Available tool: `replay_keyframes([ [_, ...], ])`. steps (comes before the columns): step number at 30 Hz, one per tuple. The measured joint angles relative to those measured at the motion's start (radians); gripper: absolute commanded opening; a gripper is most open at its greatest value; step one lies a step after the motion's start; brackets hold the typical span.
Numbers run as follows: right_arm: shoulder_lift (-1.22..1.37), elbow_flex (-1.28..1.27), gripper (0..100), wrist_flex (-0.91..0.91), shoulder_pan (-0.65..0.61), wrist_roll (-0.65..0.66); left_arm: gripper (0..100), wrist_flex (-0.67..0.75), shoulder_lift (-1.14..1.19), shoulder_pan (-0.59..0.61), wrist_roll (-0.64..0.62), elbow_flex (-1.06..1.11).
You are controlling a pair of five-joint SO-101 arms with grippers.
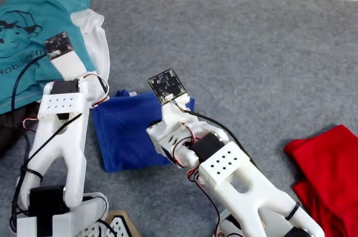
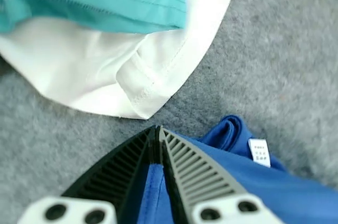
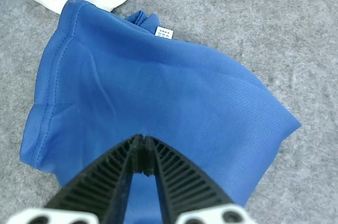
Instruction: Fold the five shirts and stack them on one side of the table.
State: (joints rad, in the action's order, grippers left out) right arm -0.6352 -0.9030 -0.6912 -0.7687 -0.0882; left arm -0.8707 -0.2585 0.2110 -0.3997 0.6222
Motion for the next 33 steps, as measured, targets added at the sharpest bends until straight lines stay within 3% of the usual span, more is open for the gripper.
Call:
replay_keyframes([
  [2,0.0,0.0,2.3,0.0,0.0,0.0,5,0.0,0.0,-0.011,0.035,0.0],
  [7,0.0,0.0,2.3,0.0,0.0,0.0,29,-0.04,0.0,-0.018,0.051,-0.002],
  [10,0.0,0.0,2.3,0.0,0.0,0.0,36,-0.064,0.0,-0.018,0.043,-0.012],
  [24,0.0,0.0,2.3,0.0,0.0,0.0,36,-0.071,0.0,-0.017,-0.008,0.064],
  [29,0.0,0.0,2.3,0.0,0.0,0.0,36,-0.005,0.0,0.037,-0.008,0.106],
  [33,0.0,0.0,2.3,0.0,0.0,0.0,24,0.018,0.0,0.048,-0.009,0.117],
])
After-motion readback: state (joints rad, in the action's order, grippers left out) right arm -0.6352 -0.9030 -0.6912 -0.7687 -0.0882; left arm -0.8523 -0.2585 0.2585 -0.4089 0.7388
